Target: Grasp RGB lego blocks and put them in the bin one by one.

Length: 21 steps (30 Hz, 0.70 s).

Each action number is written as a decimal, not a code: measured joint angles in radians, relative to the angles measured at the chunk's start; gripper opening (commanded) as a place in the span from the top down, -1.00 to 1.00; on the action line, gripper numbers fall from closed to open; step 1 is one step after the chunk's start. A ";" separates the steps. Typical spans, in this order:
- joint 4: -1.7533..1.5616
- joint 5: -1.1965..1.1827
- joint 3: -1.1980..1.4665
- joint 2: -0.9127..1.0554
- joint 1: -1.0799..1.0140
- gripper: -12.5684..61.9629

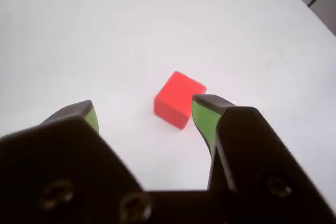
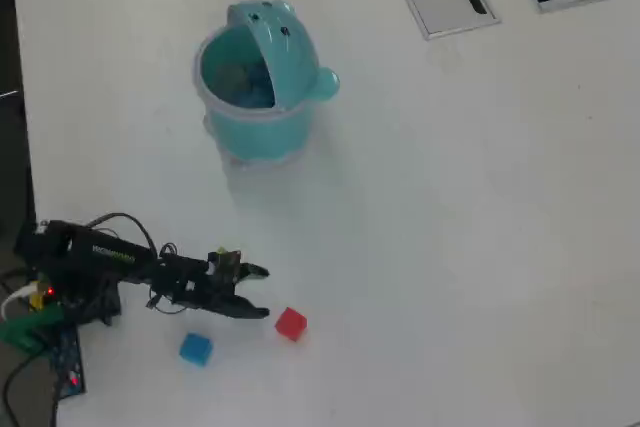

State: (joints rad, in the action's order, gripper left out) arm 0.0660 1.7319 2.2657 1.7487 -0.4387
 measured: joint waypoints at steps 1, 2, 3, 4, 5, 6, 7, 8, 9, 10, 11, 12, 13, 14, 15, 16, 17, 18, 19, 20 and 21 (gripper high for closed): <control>0.006 0.012 -0.032 -0.037 -0.014 -0.22; 0.006 0.014 -0.037 -0.041 -0.015 -0.22; 0.006 0.017 -0.048 -0.060 -0.021 -0.22; 0.009 0.017 -0.064 -0.081 -0.026 -0.22; 0.017 0.017 -0.081 -0.100 -0.031 -0.22; 0.025 0.020 -0.095 -0.115 -0.034 -0.22; 0.038 0.023 -0.109 -0.129 -0.037 -0.22; 0.051 0.023 -0.123 -0.144 -0.041 -0.22; 0.066 0.023 -0.138 -0.169 -0.048 -0.22; 0.066 0.023 -0.141 -0.173 -0.048 -0.22; 0.067 0.023 -0.153 -0.186 -0.049 -0.22; 0.067 0.023 -0.167 -0.199 -0.052 -0.22; 0.069 0.023 -0.179 -0.213 -0.055 -0.22; 0.069 0.023 -0.193 -0.230 -0.060 -0.22; 0.071 0.023 -0.202 -0.245 -0.063 -0.22; 0.071 0.023 -0.210 -0.258 -0.064 -0.22; 0.075 0.023 -0.221 -0.270 -0.066 -0.22; 0.087 0.023 -0.236 -0.279 -0.067 -0.22; 0.103 0.023 -0.255 -0.290 -0.071 -0.22; 0.115 0.023 -0.272 -0.304 -0.074 -0.22; 0.118 0.023 -0.282 -0.313 -0.078 -0.22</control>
State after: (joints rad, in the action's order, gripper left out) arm 0.1841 1.7549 1.9834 1.4358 -0.5170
